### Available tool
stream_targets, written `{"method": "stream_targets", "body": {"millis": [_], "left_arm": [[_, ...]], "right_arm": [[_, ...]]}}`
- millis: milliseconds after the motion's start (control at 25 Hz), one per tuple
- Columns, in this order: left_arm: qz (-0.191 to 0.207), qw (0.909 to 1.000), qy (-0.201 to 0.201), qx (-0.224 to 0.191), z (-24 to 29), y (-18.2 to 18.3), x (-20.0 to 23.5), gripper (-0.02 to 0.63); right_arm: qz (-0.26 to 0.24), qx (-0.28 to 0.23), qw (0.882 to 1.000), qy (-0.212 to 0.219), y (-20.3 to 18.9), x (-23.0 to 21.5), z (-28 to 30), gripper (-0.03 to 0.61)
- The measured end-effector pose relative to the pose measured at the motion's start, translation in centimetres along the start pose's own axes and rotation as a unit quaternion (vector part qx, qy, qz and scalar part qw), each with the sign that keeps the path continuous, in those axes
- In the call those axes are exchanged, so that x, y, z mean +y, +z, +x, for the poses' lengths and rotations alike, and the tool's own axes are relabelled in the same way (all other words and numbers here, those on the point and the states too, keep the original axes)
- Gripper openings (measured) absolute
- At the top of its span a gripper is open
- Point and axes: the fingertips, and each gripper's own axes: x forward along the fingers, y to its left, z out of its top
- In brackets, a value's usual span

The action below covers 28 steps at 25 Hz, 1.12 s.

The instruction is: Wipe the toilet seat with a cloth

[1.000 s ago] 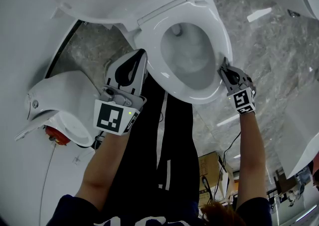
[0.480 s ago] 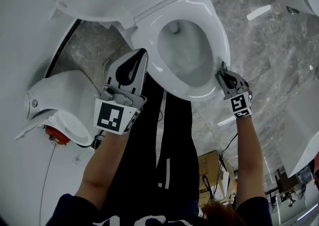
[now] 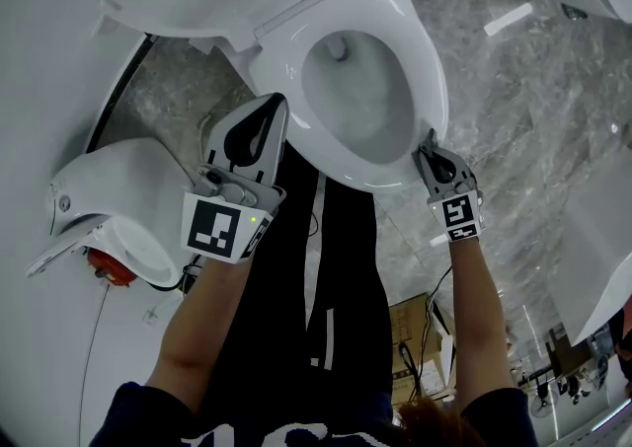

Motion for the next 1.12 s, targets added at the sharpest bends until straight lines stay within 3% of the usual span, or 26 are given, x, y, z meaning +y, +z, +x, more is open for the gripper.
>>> {"method": "stream_targets", "body": {"millis": [240, 640, 1120], "left_arm": [[0.0, 1.0, -0.001, 0.002, -0.1, -0.3, -0.8, 0.009], [-0.002, 1.0, 0.002, 0.002, -0.3, -0.7, -1.6, 0.009], [-0.008, 0.9999, 0.013, 0.004, -1.0, -1.1, -1.0, 0.009]], "right_arm": [[0.048, -0.006, 0.999, -0.019, -0.3, 0.6, -0.1, 0.028], [0.08, 0.003, 0.996, -0.024, -0.9, 4.1, 0.2, 0.028], [0.176, 0.002, 0.982, -0.073, -0.9, 6.4, 0.7, 0.028]]}}
